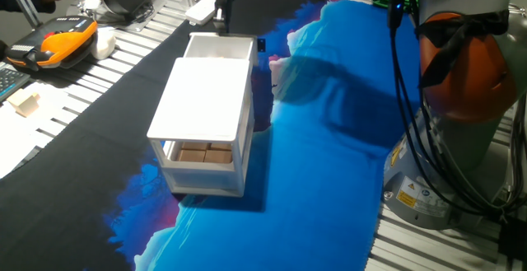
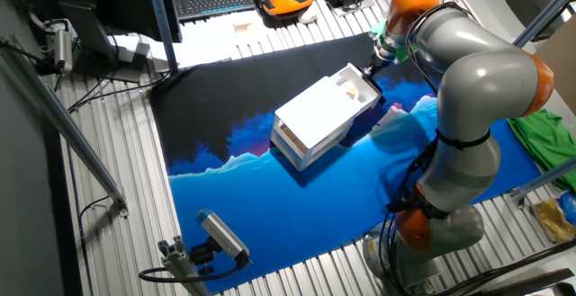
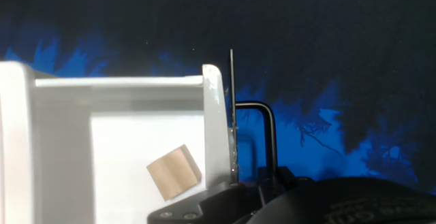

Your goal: Grasp the handle and close the drawer

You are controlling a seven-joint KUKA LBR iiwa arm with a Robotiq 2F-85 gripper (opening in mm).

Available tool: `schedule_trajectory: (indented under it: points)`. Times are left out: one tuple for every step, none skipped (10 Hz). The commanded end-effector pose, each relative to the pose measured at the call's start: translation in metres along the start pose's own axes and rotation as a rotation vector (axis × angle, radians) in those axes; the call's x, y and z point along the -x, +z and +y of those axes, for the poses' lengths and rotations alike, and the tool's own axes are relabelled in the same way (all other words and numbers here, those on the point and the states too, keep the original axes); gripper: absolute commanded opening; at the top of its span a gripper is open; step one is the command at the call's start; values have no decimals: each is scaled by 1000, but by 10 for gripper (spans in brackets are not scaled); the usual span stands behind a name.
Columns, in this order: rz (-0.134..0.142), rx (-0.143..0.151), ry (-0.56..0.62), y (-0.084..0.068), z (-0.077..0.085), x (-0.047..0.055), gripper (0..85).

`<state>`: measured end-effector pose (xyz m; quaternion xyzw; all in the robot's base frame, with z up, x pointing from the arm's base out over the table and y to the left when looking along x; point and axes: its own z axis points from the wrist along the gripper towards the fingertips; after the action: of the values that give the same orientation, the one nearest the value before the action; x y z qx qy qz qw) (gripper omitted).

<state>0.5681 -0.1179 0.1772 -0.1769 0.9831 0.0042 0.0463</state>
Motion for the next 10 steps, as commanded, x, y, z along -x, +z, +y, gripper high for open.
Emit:
schedule_trajectory:
  points:
    - [0,0,0,0,0,0,0]
    - [0,0,0,0,0,0,0]
    - [1,-2,0,0,1,0,0]
    - [0,-2,6,0,1,0,0]
    - [1,-4,8,1,2,0,0]
    - [2,-4,11,1,3,1,0]
    - [3,-6,15,1,4,1,0]
    - [2,-7,20,1,6,1,0]
    - [2,-7,21,1,8,2,0]
    - [4,-7,23,2,9,2,0]
